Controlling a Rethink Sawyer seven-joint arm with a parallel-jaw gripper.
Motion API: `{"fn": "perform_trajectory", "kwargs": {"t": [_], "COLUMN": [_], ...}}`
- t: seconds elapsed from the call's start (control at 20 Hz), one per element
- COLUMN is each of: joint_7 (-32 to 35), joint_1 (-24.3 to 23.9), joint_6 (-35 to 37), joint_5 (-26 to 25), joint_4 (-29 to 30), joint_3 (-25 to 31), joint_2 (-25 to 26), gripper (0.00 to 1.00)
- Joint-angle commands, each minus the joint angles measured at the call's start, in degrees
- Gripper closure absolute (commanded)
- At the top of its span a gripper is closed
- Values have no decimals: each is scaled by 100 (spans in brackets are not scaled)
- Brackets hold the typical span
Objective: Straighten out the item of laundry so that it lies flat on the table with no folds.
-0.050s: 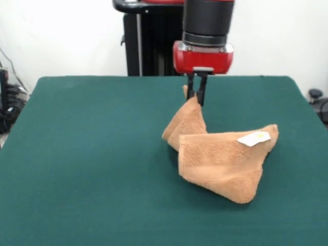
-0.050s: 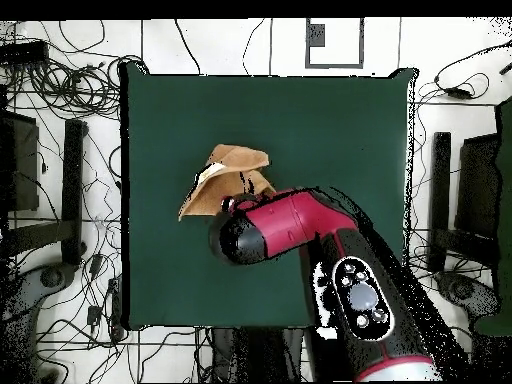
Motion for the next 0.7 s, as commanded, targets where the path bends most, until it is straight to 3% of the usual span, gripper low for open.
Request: {"fn": "perform_trajectory", "kwargs": {"t": [0.05, 0.4, 0.7], "joint_7": [-960, -1002, -1137], "joint_1": [-596, -984, -1281], "joint_6": [-500, -560, -296], "joint_5": [-259, -275, 130], "joint_4": [1617, 2226, 2735], "joint_3": [693, 914, 1275], "joint_2": [-470, -1014, -1864], "gripper": [100, 100, 100]}}
